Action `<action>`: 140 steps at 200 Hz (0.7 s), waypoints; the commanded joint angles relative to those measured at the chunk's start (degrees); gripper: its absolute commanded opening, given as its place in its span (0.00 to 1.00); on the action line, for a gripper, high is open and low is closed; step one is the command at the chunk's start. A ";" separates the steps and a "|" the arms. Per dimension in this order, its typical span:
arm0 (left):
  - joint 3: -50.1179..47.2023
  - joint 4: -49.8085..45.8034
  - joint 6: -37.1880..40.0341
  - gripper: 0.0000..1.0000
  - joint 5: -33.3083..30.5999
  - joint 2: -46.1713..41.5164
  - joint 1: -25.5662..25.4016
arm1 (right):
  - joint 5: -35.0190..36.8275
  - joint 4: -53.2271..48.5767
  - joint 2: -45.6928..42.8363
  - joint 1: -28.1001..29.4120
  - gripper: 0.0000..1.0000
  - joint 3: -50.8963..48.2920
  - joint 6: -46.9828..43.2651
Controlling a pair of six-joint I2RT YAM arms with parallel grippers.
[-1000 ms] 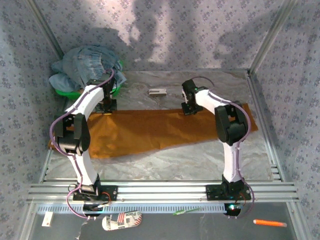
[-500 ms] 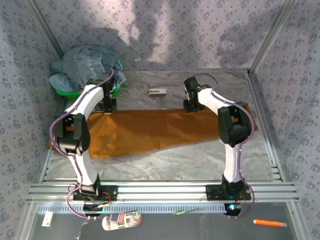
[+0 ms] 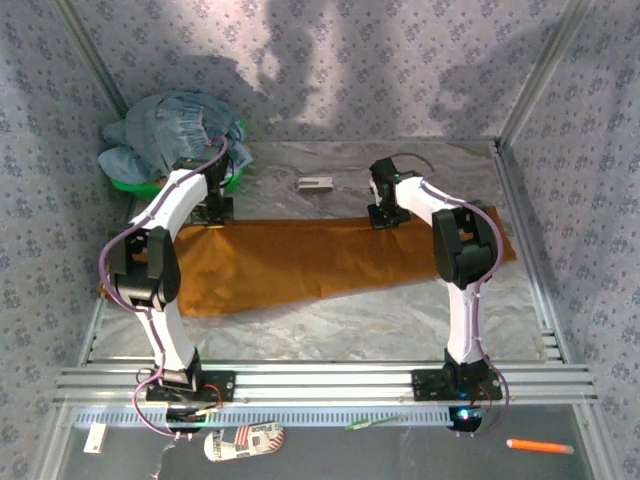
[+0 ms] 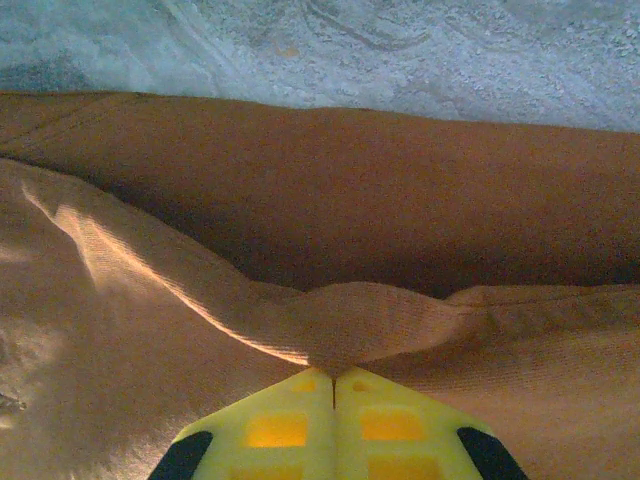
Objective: Fold and stack the trousers
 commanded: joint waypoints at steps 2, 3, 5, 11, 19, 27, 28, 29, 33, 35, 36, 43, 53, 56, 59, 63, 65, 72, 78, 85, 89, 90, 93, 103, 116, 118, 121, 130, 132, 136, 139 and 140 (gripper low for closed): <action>0.90 0.19 0.31 0.00 0.50 -1.47 0.27 | 0.92 -2.99 0.61 -0.29 0.00 0.65 0.06; 0.90 0.19 0.30 0.00 0.49 -1.47 0.27 | 0.94 -2.99 0.58 -0.24 0.00 0.65 0.06; 0.90 0.19 0.30 0.00 0.49 -1.47 0.24 | 0.95 -2.99 0.49 -0.25 0.00 0.64 0.10; 0.91 0.10 0.41 0.00 0.48 -1.55 0.26 | 1.14 -2.90 0.18 -0.07 0.00 0.60 0.15; 0.90 0.05 0.44 0.00 0.35 -1.64 0.26 | 1.87 -2.79 -0.39 0.16 0.00 0.39 0.35; 1.04 -0.15 0.40 0.00 0.30 -1.81 0.26 | 3.03 -1.90 -1.53 0.43 0.00 -0.37 0.76; 1.01 -0.16 0.39 0.00 0.26 -1.86 0.26 | 3.09 -1.83 -1.68 0.51 0.00 -0.48 0.76; 1.00 -0.16 0.43 0.00 0.29 -1.88 0.26 | 3.12 -1.75 -1.84 0.51 0.00 -0.58 0.76; 0.99 -0.19 0.39 0.00 0.20 -2.03 0.27 | 3.03 -1.52 -2.48 0.63 0.00 -0.89 0.85; 1.01 -0.24 0.39 0.00 0.19 -2.07 0.27 | 2.99 -1.54 -2.81 0.62 0.00 -0.99 0.89; 1.00 -0.25 0.43 0.00 0.25 -2.12 0.27 | 2.99 -1.56 -2.93 0.65 0.00 -1.01 0.92; 0.99 -0.40 0.39 0.00 0.30 -2.40 0.27 | 3.23 -1.90 -3.88 0.72 0.00 -1.03 1.15; 1.05 -0.57 0.40 0.00 0.24 -2.85 0.26 | 3.85 -2.35 -5.28 0.92 0.00 -1.11 1.29; 1.15 -0.67 0.43 0.00 0.29 -2.99 0.27 | 4.09 -2.49 -5.63 0.96 0.00 -1.09 1.29; 1.15 -0.69 0.47 0.00 0.29 -3.16 0.27 | 4.26 -2.59 -6.04 0.99 0.00 -1.11 1.33; 1.29 -0.77 0.43 0.00 0.28 -3.37 0.27 | 4.54 -2.56 -6.59 1.09 0.00 -1.18 1.38; 1.22 -0.82 0.44 0.00 0.37 -3.46 0.24 | 4.67 -2.62 -6.87 1.05 0.00 -1.20 1.38; 1.41 -0.96 0.39 0.00 0.35 -3.87 0.26 | 4.64 -2.63 -7.78 1.10 0.00 -1.29 1.42; 1.47 -1.02 0.54 0.00 0.40 -4.22 0.22 | 4.70 -2.72 -8.48 1.10 0.00 -1.38 1.47; 1.45 -1.12 0.49 0.00 0.26 -4.58 0.26 | 4.94 -2.89 -9.20 1.08 0.00 -1.41 1.55; 1.51 -1.21 0.54 0.00 0.19 -4.78 0.26 | 5.04 -2.98 -9.56 1.05 0.00 -1.42 1.55; 1.52 -1.22 0.59 0.00 0.20 -4.84 0.26 | 5.07 -2.98 -9.61 1.08 0.00 -1.40 1.55; 1.57 -1.36 0.64 0.00 0.21 -5.01 0.27 | 5.09 -3.06 -9.87 1.05 0.00 -1.46 1.55; 1.53 -1.57 0.74 0.00 0.31 -5.52 0.26 | 5.81 -3.16 -10.78 1.12 0.00 -1.62 1.77; 1.43 -1.84 0.91 0.00 0.27 -6.39 0.27 | 6.22 -2.95 -12.18 0.89 0.00 -2.16 2.12; 1.43 -1.90 0.93 0.00 0.26 -6.50 0.27 | 6.36 -2.91 -12.39 0.89 0.00 -2.17 2.20; 1.43 -1.92 0.99 0.00 0.23 -6.67 0.27 | 6.54 -2.81 -12.72 0.86 0.00 -2.25 2.36; 1.43 -2.05 1.04 0.00 0.24 -7.32 0.27 | 6.82 -2.58 -13.63 0.46 0.00 -2.47 2.68; 1.45 -2.09 1.08 0.00 0.23 -7.46 0.24 | 6.89 -2.49 -13.86 0.38 0.00 -2.51 2.69; 1.43 -2.16 1.13 0.00 0.26 -7.73 0.24 | 7.04 -2.34 -14.29 0.25 0.00 -2.54 2.90; 1.45 -2.04 1.10 0.00 0.29 -7.91 0.26 | 7.08 -2.17 -14.56 0.05 0.00 -2.63 3.00; 1.44 -2.07 1.10 0.00 0.30 -7.94 0.26 | 7.10 -2.10 -14.66 0.02 0.00 -2.67 3.02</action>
